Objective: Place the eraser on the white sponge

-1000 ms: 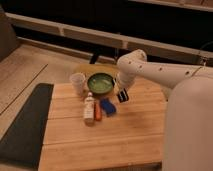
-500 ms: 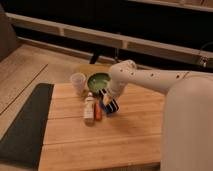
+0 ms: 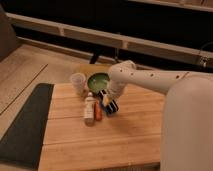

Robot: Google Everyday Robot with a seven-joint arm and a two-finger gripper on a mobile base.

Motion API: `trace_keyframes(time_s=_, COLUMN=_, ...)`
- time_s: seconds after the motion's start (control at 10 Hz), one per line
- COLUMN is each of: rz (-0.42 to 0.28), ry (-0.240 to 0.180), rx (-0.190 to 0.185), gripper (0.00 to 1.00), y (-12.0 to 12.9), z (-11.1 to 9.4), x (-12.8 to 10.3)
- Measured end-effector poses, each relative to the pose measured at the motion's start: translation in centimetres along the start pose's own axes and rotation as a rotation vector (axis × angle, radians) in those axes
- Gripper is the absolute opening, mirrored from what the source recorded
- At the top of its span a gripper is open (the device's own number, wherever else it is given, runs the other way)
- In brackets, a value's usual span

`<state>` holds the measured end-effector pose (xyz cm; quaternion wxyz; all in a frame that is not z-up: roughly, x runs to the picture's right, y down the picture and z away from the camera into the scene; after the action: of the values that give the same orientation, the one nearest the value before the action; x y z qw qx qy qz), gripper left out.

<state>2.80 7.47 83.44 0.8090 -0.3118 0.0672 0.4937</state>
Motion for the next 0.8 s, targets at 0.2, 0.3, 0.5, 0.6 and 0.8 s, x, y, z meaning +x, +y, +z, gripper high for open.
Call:
trace_keyframes(time_s=0.2, rz=-0.022, ry=0.023, rx=-0.002, gripper=0.0, y=0.4, z=1.0, x=-0.2)
trace_keyframes(time_s=0.3, rz=-0.031, ry=0.034, rx=-0.008, gripper=0.0, y=0.9, z=1.6, x=-0.3)
trace_keyframes(time_s=0.5, rz=-0.036, ry=0.066, rx=-0.015, gripper=0.0, y=1.1, z=2.9, x=-0.2)
trace_keyframes(time_s=0.6, rz=-0.039, ry=0.083, rx=-0.013, gripper=0.0, y=1.0, z=3.5, x=-0.2)
trace_keyframes(time_s=0.8, rz=-0.033, ry=0.114, rx=-0.005, gripper=0.0, y=0.4, z=4.6, x=-0.1)
